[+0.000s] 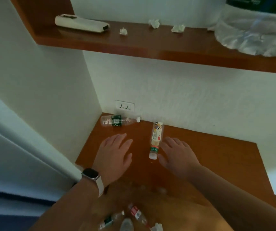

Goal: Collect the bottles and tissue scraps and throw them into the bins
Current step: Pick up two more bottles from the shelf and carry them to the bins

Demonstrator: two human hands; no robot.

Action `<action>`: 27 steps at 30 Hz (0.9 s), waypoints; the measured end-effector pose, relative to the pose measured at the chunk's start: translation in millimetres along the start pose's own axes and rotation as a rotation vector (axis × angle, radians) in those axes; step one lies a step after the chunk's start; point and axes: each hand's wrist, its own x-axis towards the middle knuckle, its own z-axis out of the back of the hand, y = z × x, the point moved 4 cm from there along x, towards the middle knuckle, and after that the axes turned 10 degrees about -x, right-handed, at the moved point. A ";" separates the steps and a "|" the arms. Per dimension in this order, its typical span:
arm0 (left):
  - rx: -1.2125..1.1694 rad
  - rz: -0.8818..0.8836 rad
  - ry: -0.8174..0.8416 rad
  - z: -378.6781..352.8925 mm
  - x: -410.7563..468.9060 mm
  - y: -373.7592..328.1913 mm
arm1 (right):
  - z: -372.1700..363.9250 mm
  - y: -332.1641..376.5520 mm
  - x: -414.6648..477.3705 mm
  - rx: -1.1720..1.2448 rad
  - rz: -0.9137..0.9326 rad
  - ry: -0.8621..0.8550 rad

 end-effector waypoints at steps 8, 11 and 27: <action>-0.080 -0.026 0.116 -50.6 79.2 94.2 | -42.0 9.4 79.2 -0.005 -0.204 0.075; -0.124 0.017 0.132 -70.5 104.4 119.9 | -55.0 9.5 102.0 0.008 -0.255 0.111; -0.029 0.088 0.301 -154.6 202.4 209.6 | -136.7 -13.4 157.2 0.556 -0.921 0.168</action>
